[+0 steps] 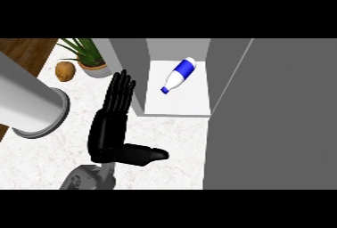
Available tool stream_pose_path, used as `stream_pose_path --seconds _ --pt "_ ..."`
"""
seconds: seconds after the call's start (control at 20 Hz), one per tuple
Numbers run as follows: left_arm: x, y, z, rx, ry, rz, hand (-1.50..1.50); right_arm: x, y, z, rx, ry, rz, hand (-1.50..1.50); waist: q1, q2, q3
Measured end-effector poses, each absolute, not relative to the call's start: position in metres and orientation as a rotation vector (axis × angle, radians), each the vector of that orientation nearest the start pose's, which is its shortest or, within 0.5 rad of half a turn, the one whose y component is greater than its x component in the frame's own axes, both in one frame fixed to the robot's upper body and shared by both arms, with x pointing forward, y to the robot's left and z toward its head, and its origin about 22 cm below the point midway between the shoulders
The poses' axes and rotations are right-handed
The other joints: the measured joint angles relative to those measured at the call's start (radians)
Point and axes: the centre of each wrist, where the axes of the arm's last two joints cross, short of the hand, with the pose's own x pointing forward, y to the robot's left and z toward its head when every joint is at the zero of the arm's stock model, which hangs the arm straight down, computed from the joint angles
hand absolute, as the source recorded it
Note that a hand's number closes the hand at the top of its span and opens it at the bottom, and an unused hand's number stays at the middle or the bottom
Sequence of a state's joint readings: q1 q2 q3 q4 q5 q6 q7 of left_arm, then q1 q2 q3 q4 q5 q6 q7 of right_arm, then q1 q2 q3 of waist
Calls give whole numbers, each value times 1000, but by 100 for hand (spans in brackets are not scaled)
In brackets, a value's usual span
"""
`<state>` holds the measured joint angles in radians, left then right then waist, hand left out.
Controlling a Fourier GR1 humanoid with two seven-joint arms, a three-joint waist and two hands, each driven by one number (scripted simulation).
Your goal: Pick up the bottled water, place it into the cabinet and close the cabinet
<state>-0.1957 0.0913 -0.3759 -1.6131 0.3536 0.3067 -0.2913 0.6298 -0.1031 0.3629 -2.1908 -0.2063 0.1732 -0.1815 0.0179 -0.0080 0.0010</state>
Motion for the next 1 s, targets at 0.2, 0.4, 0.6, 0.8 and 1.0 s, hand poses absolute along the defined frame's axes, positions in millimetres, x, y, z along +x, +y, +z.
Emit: stream_pose_path --seconds 0.2,0.4,0.6,0.8,1.0 --pt "221 144 59 -379 -1911 114 -150 96 -206 54 434 -1771 60 -150 -6 1 -1" --pt "185 157 67 -406 -1919 119 -150 97 -206 57 457 -1738 183 150 -4 2 -1" --pt "160 176 74 -388 -1932 150 -150 92 -200 64 496 -1694 327 150 -3 4 -1" --pt "136 195 82 -350 -1960 178 -150 95 -192 69 523 -1678 430 150 3 9 0" --pt "119 216 81 -322 -1974 204 -150 93 -182 78 520 -1662 504 150 2 15 2"
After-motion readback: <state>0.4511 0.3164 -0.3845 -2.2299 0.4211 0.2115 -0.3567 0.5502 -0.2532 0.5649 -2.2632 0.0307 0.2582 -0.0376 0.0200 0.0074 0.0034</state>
